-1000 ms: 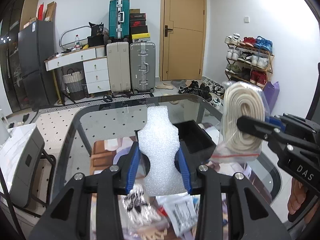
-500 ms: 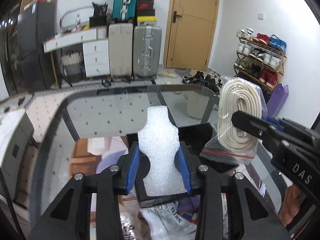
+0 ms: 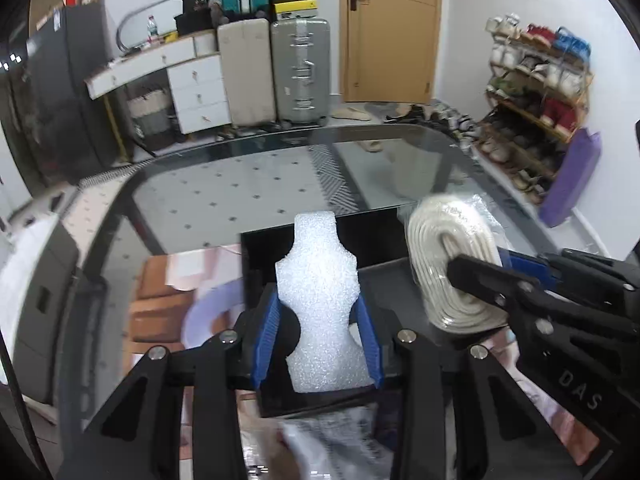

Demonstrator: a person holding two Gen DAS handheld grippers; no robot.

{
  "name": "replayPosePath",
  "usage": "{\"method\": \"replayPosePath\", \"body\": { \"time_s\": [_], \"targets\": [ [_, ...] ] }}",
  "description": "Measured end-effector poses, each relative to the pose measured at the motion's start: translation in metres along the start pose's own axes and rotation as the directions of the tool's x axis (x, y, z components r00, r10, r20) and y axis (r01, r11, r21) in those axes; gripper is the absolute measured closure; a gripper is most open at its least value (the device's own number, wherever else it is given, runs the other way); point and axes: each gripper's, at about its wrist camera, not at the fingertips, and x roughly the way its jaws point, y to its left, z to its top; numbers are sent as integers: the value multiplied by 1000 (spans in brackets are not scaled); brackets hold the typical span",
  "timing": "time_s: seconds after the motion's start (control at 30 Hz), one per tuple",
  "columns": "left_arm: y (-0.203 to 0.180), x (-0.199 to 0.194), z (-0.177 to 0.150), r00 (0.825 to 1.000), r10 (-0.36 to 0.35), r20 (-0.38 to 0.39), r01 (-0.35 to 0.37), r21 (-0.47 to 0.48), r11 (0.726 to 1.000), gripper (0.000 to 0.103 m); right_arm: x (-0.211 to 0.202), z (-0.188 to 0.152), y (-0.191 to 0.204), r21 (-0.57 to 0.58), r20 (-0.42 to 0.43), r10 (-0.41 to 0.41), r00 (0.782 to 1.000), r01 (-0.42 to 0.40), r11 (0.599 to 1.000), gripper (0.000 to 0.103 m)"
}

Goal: Organize soft objects
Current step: 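Lift the foam into the black box with the left tool while the right tool lowers the rope in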

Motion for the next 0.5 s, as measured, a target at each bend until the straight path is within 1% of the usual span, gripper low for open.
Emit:
{"method": "replayPosePath", "body": {
  "time_s": [0.07, 0.13, 0.2, 0.3, 0.37, 0.47, 0.5],
  "targets": [
    [5, 3, -3, 999, -32, -31, 31, -17, 999, 67, 4, -4, -1, 13, -33, 8, 999, -8, 1000, 87],
    [8, 4, -5, 999, -32, -40, 31, -15, 999, 67, 6, -7, 1, 12, -60, 13, 998, -12, 1000, 87],
    [9, 0, -6, 999, -30, -30, 30, 0, 1000, 67, 9, -12, 5, -4, -87, 9, 996, -9, 1000, 87],
    [11, -1, -7, 998, -44, -37, 44, 4, 999, 67, 9, -16, 8, 0, -103, 30, 994, -30, 1000, 87],
    [10, -2, -7, 998, -42, -42, 43, 19, 999, 67, 4, -13, 5, 20, -89, 50, 995, -48, 999, 87],
    [10, -1, -6, 997, -61, -50, 61, 11, 998, 67, -7, -5, 2, -17, -45, -27, 999, 26, 1000, 87],
    [9, 0, -6, 996, -68, -54, 69, 12, 998, 67, -9, -4, 1, -21, -42, -35, 999, 34, 999, 87]
  ]
}}
